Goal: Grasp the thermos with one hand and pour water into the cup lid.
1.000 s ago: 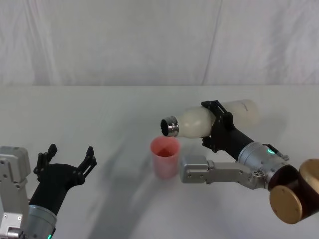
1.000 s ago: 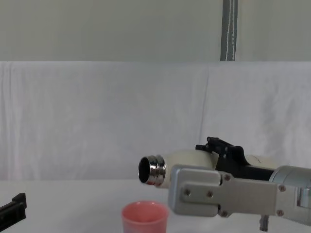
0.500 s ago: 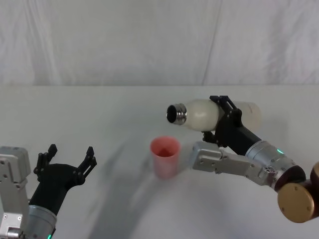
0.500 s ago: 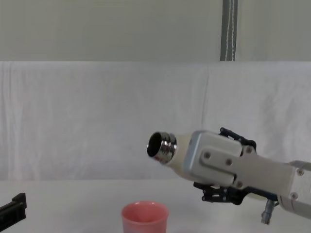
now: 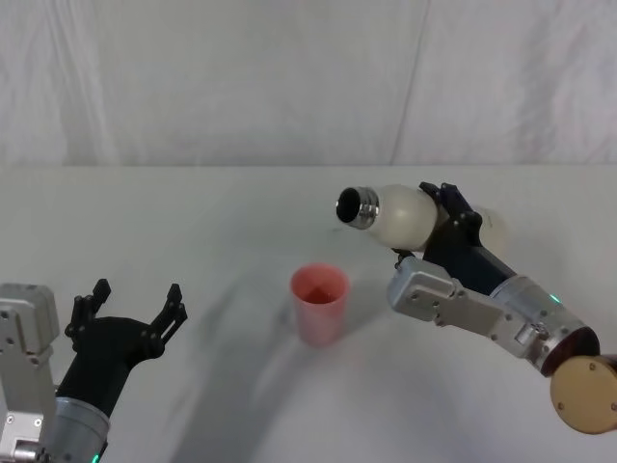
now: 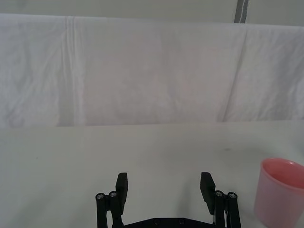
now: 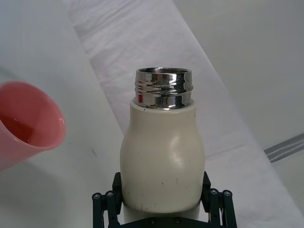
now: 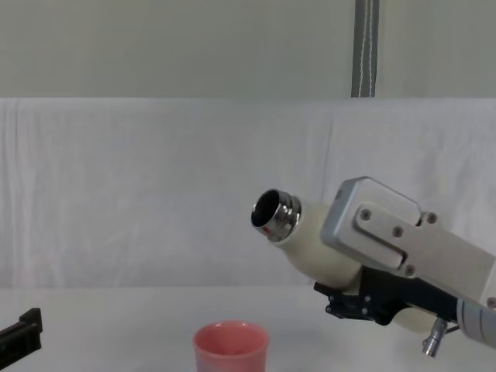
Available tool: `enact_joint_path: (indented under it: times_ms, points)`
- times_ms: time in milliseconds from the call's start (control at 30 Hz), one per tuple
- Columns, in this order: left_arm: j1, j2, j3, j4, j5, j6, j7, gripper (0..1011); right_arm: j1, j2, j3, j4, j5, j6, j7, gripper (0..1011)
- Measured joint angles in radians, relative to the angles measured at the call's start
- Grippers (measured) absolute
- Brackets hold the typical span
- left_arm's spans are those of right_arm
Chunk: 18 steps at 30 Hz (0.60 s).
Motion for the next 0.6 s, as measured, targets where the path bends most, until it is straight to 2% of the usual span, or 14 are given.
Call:
enact_joint_path:
  times_ms: [600]
  points:
    - [0.000,0.000,0.000,0.000,0.000,0.000,0.000,1001,-0.066,-0.013,0.088,-0.004,0.129,-0.054,-0.013,951]
